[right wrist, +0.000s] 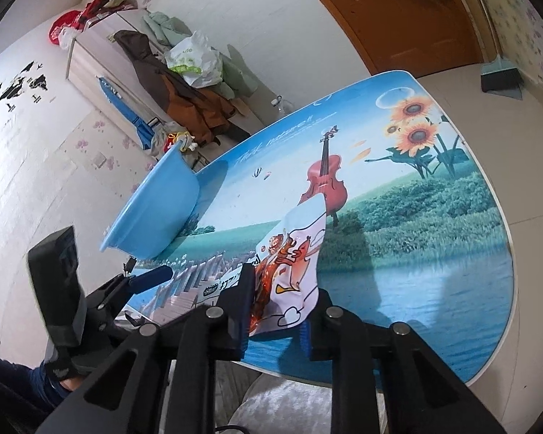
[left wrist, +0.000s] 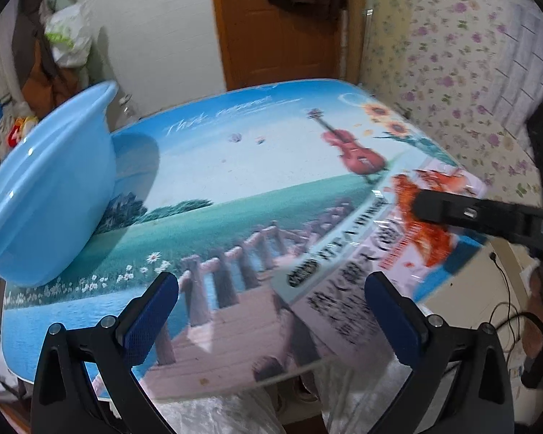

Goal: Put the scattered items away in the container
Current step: 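Slide the snack packet across the mat toward the left gripper with the right gripper, then grasp the snack packet with the left gripper while the right gripper holds it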

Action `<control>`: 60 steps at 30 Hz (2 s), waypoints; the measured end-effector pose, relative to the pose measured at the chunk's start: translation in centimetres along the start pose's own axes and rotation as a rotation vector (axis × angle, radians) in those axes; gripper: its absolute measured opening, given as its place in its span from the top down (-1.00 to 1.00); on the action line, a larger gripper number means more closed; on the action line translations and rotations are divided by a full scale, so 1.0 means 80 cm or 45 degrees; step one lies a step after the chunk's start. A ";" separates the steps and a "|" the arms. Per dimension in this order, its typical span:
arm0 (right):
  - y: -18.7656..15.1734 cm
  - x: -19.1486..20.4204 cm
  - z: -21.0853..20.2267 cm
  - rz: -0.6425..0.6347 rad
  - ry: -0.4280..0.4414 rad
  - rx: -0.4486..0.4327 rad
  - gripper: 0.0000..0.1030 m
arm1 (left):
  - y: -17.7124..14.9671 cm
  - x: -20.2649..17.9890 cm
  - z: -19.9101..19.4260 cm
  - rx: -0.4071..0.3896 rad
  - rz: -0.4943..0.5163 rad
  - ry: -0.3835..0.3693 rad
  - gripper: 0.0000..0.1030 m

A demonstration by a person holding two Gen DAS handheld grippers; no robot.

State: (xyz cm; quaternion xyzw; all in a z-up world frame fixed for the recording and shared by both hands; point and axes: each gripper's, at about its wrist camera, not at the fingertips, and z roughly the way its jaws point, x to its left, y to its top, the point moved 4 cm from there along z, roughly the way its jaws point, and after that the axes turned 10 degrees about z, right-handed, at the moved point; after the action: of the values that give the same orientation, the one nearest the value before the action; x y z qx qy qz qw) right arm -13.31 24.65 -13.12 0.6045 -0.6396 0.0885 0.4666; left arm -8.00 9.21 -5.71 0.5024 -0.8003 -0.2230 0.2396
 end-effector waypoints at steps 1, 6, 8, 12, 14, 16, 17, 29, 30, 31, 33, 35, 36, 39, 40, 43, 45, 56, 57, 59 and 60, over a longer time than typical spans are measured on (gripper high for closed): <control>0.000 0.000 0.000 0.001 -0.004 -0.002 0.58 | -0.001 -0.007 -0.006 -0.019 0.032 -0.010 -1.00; -0.002 0.002 0.000 0.012 -0.014 -0.006 0.58 | 0.000 -0.038 -0.025 -0.084 0.155 -0.049 -1.00; -0.004 0.003 -0.001 0.015 -0.015 -0.007 0.58 | 0.000 -0.045 -0.025 -0.082 0.177 -0.051 -1.00; -0.006 0.005 -0.007 0.015 -0.010 -0.013 0.58 | 0.002 -0.052 -0.019 -0.070 0.191 -0.049 -1.00; -0.007 0.006 -0.009 0.011 -0.010 -0.011 0.58 | 0.004 -0.051 -0.017 -0.073 0.193 -0.027 -1.00; -0.008 0.006 -0.010 0.012 -0.011 -0.012 0.58 | 0.006 -0.046 -0.016 -0.073 0.179 -0.011 -1.00; -0.008 0.006 -0.011 0.015 -0.011 -0.012 0.58 | 0.006 -0.045 -0.016 -0.070 0.173 -0.017 -1.00; -0.006 0.015 -0.016 0.038 0.021 -0.027 0.58 | 0.022 -0.069 -0.003 -0.128 0.282 -0.023 -0.63; -0.005 0.016 -0.016 0.039 0.024 -0.027 0.58 | 0.022 -0.070 -0.002 -0.125 0.288 -0.028 -0.37; -0.004 0.016 -0.016 0.039 0.024 -0.026 0.58 | 0.022 -0.070 0.000 -0.126 0.285 -0.045 -0.29; -0.004 0.016 -0.016 0.038 0.020 -0.024 0.58 | 0.022 -0.070 0.000 -0.131 0.272 -0.083 -0.06; -0.003 0.015 -0.014 0.042 0.018 -0.023 0.58 | 0.021 -0.071 -0.001 -0.140 0.282 -0.086 0.04; -0.003 0.014 -0.013 0.044 0.015 -0.022 0.58 | 0.021 -0.073 -0.001 -0.147 0.292 -0.082 0.10; -0.004 0.014 -0.010 0.053 0.017 -0.022 0.58 | 0.019 -0.078 -0.005 -0.175 0.341 -0.065 0.30; -0.004 0.014 -0.010 0.053 0.018 -0.023 0.58 | 0.018 -0.081 -0.007 -0.184 0.359 -0.055 0.33; -0.003 0.016 -0.010 0.052 0.018 -0.028 0.58 | 0.018 -0.085 -0.011 -0.198 0.381 -0.044 0.44; -0.003 0.018 -0.011 0.045 0.016 -0.033 0.58 | 0.019 -0.083 -0.012 -0.199 0.373 -0.051 0.44; 0.001 0.040 -0.021 -0.002 0.017 -0.056 0.58 | 0.021 -0.072 -0.026 -0.231 0.326 -0.058 0.52; 0.001 0.043 -0.023 -0.009 0.019 -0.059 0.58 | 0.021 -0.071 -0.027 -0.232 0.321 -0.059 0.52; 0.000 0.048 -0.024 -0.017 0.020 -0.061 0.58 | 0.020 -0.068 -0.029 -0.235 0.309 -0.056 0.52; 0.000 0.052 -0.026 -0.027 0.019 -0.062 0.58 | 0.020 -0.066 -0.031 -0.237 0.303 -0.055 0.53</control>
State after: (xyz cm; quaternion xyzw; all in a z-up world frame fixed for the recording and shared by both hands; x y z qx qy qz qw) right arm -11.65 23.20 -9.07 0.5989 -0.6317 0.0723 0.4868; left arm -5.61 14.38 -3.67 0.3746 -0.8351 -0.2769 0.2926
